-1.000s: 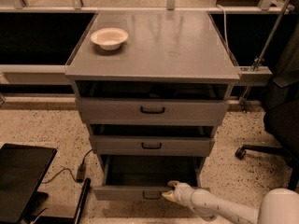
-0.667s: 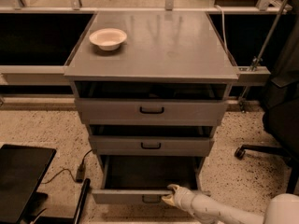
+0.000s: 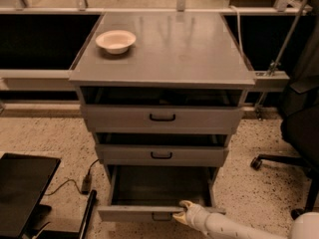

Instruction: Open bottom drawer

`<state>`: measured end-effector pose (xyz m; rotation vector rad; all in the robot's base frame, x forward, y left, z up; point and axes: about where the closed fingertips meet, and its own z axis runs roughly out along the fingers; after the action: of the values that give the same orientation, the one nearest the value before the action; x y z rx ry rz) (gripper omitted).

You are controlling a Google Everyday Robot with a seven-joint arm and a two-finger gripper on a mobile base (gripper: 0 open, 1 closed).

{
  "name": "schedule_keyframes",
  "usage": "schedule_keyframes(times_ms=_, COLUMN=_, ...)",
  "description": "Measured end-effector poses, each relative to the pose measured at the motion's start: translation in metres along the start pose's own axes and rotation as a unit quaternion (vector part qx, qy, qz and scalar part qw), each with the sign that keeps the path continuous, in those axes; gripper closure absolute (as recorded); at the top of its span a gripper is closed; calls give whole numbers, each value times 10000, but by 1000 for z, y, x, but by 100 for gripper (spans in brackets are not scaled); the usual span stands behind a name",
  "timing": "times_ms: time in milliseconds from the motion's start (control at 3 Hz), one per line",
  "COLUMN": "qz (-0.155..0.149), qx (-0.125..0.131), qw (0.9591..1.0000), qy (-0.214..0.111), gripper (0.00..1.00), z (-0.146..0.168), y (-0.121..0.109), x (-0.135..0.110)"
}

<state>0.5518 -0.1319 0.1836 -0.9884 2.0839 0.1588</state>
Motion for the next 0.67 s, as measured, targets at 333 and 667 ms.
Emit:
schedule_keyframes(times_ms=333, qz=1, qx=0, qw=10000, qy=0, gripper=100, z=-4, y=-1, x=-4)
schedule_keyframes(times_ms=667, qz=94, qx=11, qw=10000, qy=4, gripper=100, z=-11, y=12, x=5)
